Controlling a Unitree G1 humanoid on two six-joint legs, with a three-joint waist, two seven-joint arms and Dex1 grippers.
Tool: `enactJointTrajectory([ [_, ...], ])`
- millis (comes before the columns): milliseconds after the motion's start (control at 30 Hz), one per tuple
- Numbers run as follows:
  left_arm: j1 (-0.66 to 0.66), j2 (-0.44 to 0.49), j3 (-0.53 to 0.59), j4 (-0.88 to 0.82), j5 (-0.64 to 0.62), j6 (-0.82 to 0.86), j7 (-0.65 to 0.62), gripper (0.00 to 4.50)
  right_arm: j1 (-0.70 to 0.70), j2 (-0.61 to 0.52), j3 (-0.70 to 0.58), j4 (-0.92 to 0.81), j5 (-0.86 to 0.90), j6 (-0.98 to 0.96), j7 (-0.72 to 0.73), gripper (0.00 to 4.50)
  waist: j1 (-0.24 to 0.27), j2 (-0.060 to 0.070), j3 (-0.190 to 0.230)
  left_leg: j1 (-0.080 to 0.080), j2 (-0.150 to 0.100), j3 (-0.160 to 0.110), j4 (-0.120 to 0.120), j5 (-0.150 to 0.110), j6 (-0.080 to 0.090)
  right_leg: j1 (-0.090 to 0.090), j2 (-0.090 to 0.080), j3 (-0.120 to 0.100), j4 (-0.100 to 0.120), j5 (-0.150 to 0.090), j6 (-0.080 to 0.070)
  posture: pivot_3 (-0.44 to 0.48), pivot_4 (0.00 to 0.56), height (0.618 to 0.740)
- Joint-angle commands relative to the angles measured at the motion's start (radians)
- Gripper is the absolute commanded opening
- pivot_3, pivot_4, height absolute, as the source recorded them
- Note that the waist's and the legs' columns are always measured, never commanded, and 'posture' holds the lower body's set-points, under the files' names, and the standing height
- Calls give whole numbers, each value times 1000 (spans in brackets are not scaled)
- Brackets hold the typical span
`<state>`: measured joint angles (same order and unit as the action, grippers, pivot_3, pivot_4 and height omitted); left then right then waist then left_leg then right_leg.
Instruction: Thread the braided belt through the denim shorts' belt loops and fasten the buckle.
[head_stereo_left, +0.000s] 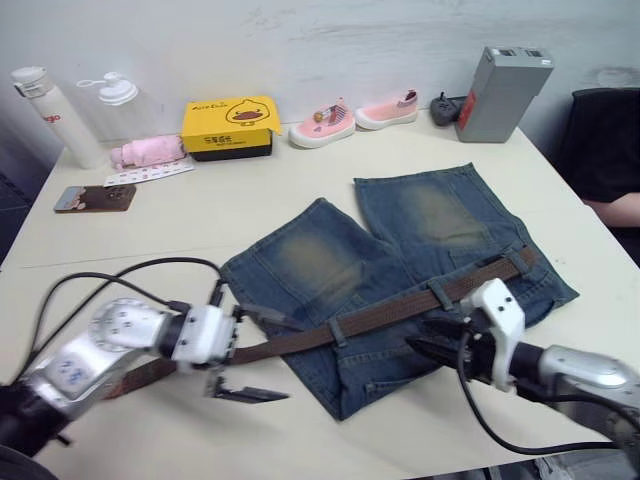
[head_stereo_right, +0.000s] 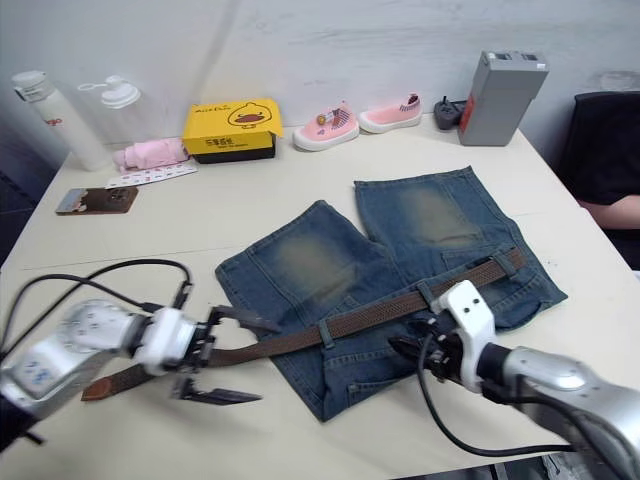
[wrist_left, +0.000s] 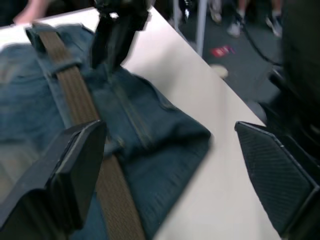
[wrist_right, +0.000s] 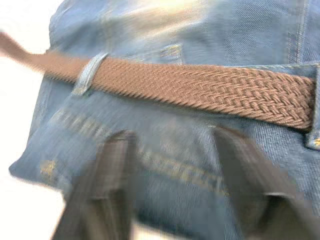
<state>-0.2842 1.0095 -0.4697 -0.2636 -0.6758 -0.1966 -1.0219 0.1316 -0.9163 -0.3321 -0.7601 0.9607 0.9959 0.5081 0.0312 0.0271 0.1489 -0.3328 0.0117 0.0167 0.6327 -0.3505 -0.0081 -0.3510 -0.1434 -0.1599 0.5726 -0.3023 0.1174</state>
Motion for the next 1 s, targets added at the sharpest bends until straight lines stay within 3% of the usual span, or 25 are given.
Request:
enactJointTrajectory([
  [33, -77, -154, -47, 24, 109, 52, -78, 4500, 116, -226, -85, 83, -268, -235, 292, 4349, 6, -1, 1, 0, 0, 1, 1, 0, 0, 1, 0, -1, -1, 0, 0, 0, 150, 706],
  [133, -115, -259, -63, 75, 172, 52, -152, 4500, 214, -380, -16, 257, -596, -510, 351, 4474, 15, -7, 1, 2, 1, 2, 2, -1, 1, 6, 1, -2, -7, 2, 1, 0, 150, 706],
  [200, -140, -321, -82, 122, 220, 48, -198, 4500, 202, -420, 38, 368, -734, -656, 345, 4474, 15, -10, 3, 4, 1, 4, 1, 0, 1, 8, 2, -1, -8, 3, 1, 0, 150, 706],
  [433, -224, -530, -170, 365, 476, 0, -227, 4500, 1, -347, 311, 538, -1075, -888, 241, 4474, 15, -4, 5, 5, 2, 6, 4, 2, 0, 8, 3, 0, -9, 3, 2, 0, 150, 706],
  [567, -236, -589, -164, 447, 601, -48, -161, 4500, -37, -293, 373, 568, -1170, -867, 229, 4474, 5, -16, 1, 7, 4, 6, 4, 2, 0, 12, 5, 1, -13, 4, 2, 0, 150, 706],
  [633, -237, -594, -144, 473, 634, -62, -142, 3939, -34, -269, 374, 563, -1174, -847, 242, 4500, 5, -21, -2, 9, 4, 5, 4, 1, -1, 13, 4, 1, -14, 5, 1, 0, 150, 706],
  [800, -213, -542, -115, 504, 694, -126, -122, 1843, -52, -220, 382, 565, -1206, -807, 259, 2157, 0, -24, -6, 10, 7, -1, 5, 0, -1, 16, 2, 1, -15, 7, -1, 0, 150, 706],
  [900, -184, -455, -50, 524, 729, -150, -68, 534, -67, -187, 372, 541, -1184, -762, 276, 593, -7, -21, -8, 11, 8, -4, 5, 0, -1, 15, 3, 1, -14, 7, -1, 0, 150, 706],
  [933, -176, -417, -25, 536, 738, -162, -51, 371, -77, -177, 370, 533, -1182, -758, 277, 98, -9, -20, -8, 11, 8, -4, 4, 0, -1, 15, 3, 1, -14, 7, -1, 0, 150, 706],
  [1000, -164, -340, 26, 568, 752, -194, -19, 369, -101, -155, 371, 511, -1185, -755, 274, 0, -12, -19, -8, 12, 8, -3, 4, 0, -1, 15, 4, 1, -13, 6, -2, 0, 150, 706],
])
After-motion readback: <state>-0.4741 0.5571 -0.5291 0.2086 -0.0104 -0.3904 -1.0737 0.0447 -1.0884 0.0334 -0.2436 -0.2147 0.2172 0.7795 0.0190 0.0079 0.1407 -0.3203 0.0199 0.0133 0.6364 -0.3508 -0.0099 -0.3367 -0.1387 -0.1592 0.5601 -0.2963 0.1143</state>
